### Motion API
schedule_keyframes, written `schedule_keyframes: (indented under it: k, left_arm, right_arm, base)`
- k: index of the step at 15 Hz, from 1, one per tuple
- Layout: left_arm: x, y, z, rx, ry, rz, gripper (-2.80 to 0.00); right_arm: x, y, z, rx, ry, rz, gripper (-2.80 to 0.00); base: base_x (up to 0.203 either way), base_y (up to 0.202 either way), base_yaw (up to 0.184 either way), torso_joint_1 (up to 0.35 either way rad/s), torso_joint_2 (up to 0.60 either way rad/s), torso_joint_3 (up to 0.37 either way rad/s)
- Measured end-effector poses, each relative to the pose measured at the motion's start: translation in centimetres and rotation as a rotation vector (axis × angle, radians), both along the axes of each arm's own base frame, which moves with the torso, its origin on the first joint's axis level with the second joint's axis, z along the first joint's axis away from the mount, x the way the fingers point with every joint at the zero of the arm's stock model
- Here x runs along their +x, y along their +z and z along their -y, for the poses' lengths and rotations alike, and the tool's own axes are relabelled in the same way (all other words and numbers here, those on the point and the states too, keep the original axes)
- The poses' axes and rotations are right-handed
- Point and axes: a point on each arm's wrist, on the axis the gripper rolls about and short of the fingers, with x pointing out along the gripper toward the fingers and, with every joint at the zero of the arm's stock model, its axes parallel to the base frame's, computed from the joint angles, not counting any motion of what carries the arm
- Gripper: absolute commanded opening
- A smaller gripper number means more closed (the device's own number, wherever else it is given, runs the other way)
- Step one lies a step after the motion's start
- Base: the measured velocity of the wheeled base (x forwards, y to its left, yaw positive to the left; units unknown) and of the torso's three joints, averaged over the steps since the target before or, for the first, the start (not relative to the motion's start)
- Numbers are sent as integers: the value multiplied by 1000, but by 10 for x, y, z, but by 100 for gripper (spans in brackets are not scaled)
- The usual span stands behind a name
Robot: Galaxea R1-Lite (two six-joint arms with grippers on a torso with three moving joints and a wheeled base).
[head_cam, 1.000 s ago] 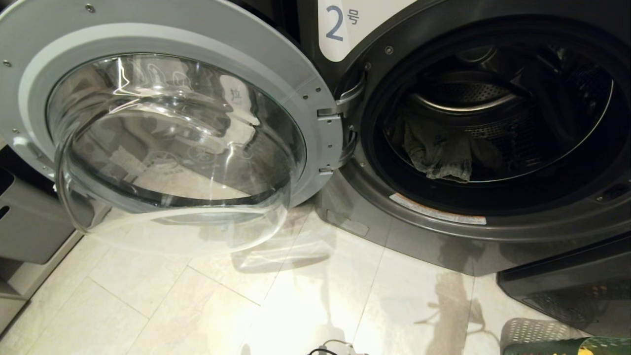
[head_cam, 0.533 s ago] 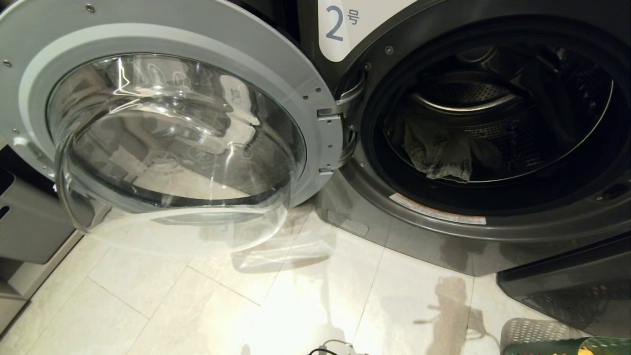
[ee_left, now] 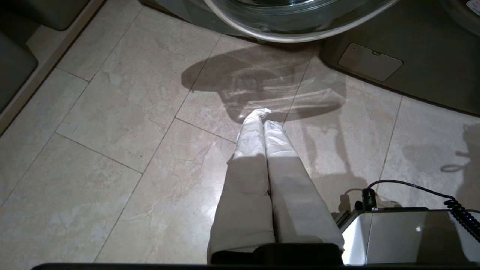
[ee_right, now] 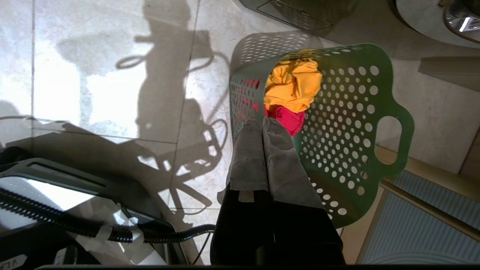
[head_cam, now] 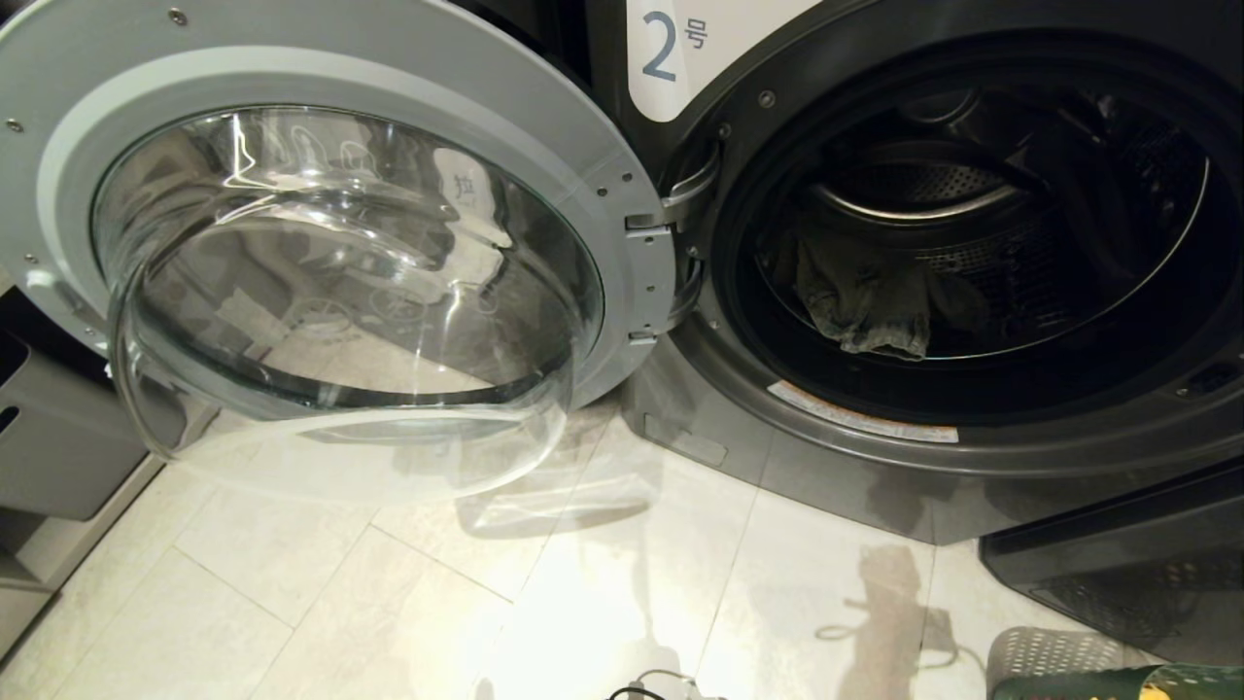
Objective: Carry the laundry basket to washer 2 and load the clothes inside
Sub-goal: Place the clothes into the washing machine
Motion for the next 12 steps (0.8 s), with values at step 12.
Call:
schedule_keyframes:
  k: [12]
  left_arm:
    - [0, 0, 0, 0, 0, 0, -280]
  right_arm:
    - [4, 3, 0, 16, 33, -2, -280]
  base:
    - [-1, 6, -126, 1, 0, 4]
